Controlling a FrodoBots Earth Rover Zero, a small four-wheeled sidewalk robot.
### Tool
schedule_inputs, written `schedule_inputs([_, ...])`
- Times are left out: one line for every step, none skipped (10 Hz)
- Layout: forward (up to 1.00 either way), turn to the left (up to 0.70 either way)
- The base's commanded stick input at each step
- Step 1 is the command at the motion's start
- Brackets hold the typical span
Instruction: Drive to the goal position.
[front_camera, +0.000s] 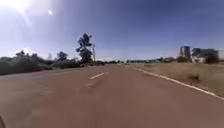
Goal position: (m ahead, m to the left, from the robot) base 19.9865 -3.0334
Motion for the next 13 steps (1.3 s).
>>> schedule_inputs([1.00,0.00])
schedule_inputs([1.00,0.00])
schedule_inputs([1.00,0.00])
schedule_inputs([1.00,0.00])
schedule_inputs([1.00,0.00])
schedule_inputs([1.00,0.00])
schedule_inputs([1.00,0.00])
schedule_inputs([1.00,0.00])
schedule_inputs([1.00,0.00])
schedule_inputs([1.00,0.00])
schedule_inputs([1.00,0.00])
schedule_inputs([1.00,0.00])
schedule_inputs([1.00,0.00])
